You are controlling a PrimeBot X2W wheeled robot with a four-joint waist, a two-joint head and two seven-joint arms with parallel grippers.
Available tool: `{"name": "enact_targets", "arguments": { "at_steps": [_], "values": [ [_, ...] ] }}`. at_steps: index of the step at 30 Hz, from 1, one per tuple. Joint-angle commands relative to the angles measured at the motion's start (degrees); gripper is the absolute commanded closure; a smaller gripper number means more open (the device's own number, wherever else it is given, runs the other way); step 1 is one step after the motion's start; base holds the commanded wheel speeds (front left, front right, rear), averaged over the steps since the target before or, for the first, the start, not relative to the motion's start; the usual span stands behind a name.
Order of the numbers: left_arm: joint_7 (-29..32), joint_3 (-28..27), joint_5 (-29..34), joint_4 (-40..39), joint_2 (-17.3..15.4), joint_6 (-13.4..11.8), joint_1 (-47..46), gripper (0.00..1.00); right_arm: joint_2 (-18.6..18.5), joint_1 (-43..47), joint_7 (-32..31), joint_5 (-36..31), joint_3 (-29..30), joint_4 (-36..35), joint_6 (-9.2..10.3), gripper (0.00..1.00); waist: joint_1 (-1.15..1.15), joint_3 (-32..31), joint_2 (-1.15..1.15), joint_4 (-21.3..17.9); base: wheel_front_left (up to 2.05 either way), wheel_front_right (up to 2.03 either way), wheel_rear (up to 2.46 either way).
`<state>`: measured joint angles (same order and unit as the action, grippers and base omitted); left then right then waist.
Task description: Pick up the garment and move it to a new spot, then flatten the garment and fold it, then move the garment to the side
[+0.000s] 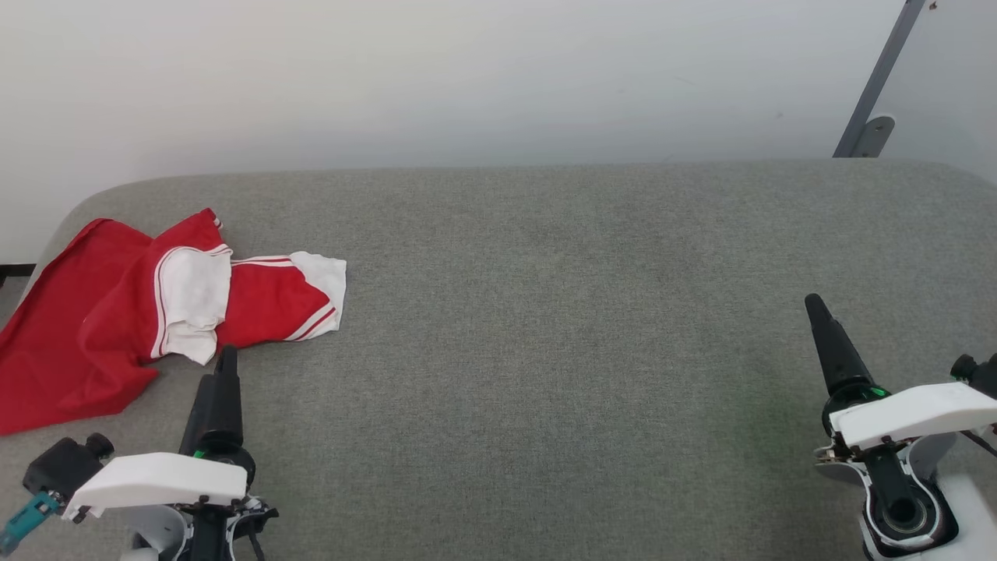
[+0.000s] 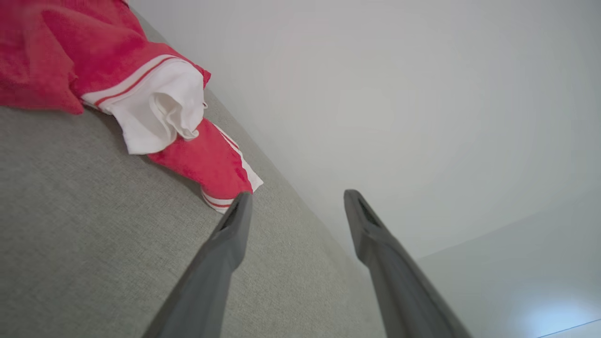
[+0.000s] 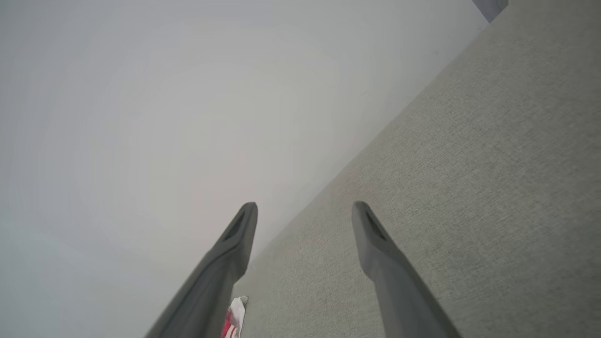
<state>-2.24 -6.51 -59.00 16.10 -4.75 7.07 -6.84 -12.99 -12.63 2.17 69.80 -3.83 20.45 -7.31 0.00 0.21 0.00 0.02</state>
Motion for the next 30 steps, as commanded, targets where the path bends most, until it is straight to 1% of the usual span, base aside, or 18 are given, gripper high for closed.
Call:
{"name": "enact_targets", "arguments": {
  "at_steps": [1,8,19,30],
  "values": [
    [-0.7,-0.2,3.1,-1.0,-0.6,0.3,-1.8,0.00,-0.9,-2.1,0.8,-2.0,-0.6,-0.5,-0.20,0.00,0.00,0.0,0.00,0.0,0.00,0.00,0.00],
    [-2.1,0.0,11.4,-1.2,-1.3,0.1,-2.1,0.00,-2.5,-3.3,2.2,-9.7,-1.9,-0.1,-0.21,0.00,0.00,0.0,0.00,0.0,0.00,0.00,0.00],
    [-4.1,3.0,23.6,-0.1,-3.4,-1.7,-2.5,0.00,-4.4,-4.8,4.2,-24.7,-2.8,1.3,-0.23,0.00,0.00,0.2,0.00,0.0,0.00,0.00,0.00],
    [-5.8,5.7,30.7,0.6,-4.9,-3.0,-2.9,0.00,-4.5,-5.7,5.9,-37.1,-2.0,3.2,-0.24,0.00,0.00,0.2,0.00,0.0,0.00,0.00,0.00]
  ]
}}
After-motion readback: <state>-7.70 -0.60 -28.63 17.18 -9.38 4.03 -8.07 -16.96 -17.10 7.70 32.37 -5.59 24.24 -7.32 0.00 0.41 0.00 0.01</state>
